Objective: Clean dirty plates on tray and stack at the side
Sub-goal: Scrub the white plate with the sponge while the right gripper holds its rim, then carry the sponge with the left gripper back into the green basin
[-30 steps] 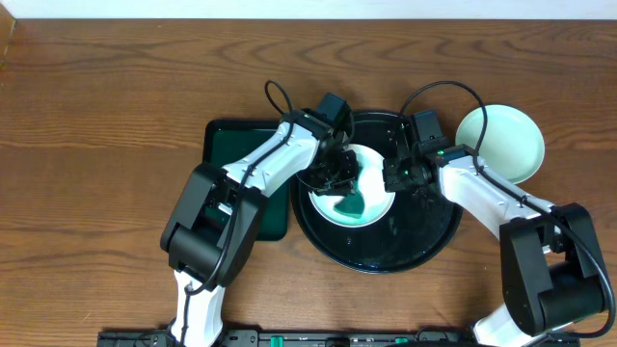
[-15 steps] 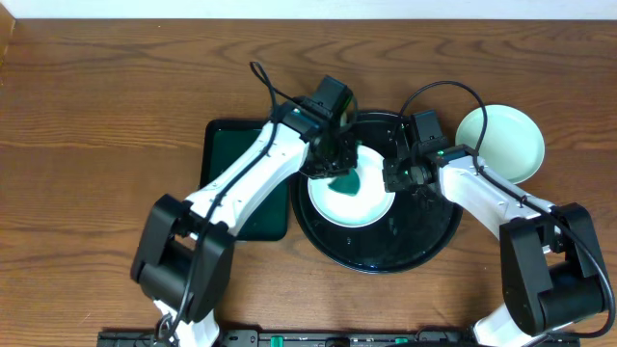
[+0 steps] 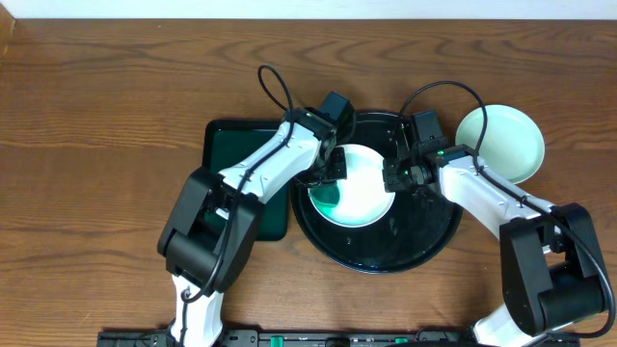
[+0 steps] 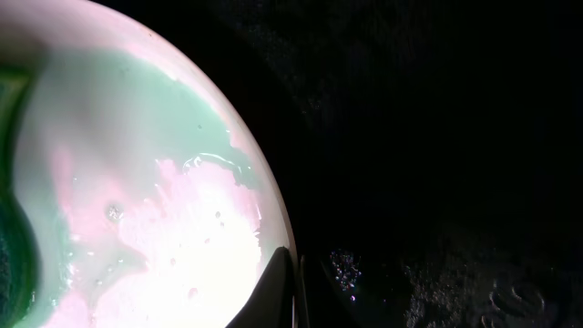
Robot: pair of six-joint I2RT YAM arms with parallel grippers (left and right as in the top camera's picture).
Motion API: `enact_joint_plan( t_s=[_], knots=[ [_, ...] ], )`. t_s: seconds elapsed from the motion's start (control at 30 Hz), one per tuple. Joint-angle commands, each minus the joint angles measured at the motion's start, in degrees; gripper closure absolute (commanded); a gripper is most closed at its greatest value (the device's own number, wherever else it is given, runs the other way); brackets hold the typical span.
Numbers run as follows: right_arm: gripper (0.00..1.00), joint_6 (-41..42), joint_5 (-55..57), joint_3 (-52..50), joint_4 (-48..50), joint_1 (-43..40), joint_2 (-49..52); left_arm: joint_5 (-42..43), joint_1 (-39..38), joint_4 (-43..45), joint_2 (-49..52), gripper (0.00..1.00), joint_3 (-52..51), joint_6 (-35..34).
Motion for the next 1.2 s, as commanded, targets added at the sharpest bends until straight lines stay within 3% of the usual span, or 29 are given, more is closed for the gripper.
enact_joint_plan(
  t_s=[0.0,0.27,0.47,0.63,0.87,1.17],
  knots=[
    [0.99,-0.59,-1.09,-0.7,-0.39,1.09,-0.72,4.79,-0.11,-0.76,3.58,0.93,-0.52,0.35],
    [0.99,-0.59,-1.09,-0.7,-0.37,1.09,-0.72,21.92,-0.11,2.43,3.85,0.93,-0.48,1.64],
    [0.99,-0.59,-1.11,-0.7,-0.33,1.09,-0.72,23.96,0.17,2.73,2.86,0.93,1.31,1.68],
    [0.99,-0.59,-1.09,-0.7,-0.35,1.09,-0.72,23.67,1.05,2.64,-3.96,0.93,1.57,3.65],
    [0.99,-0.59,-1.09,-0.7,-0.42,1.09,-0.72,17.2,6.27,-0.44,-18.49,0.93,1.57,4.33],
    [0.99,-0.59,-1.09,-0.7,-0.42,1.09,-0.72,-5.31,15.67,-17.75,-28.46,0.93,1.55,8.35]
  ],
)
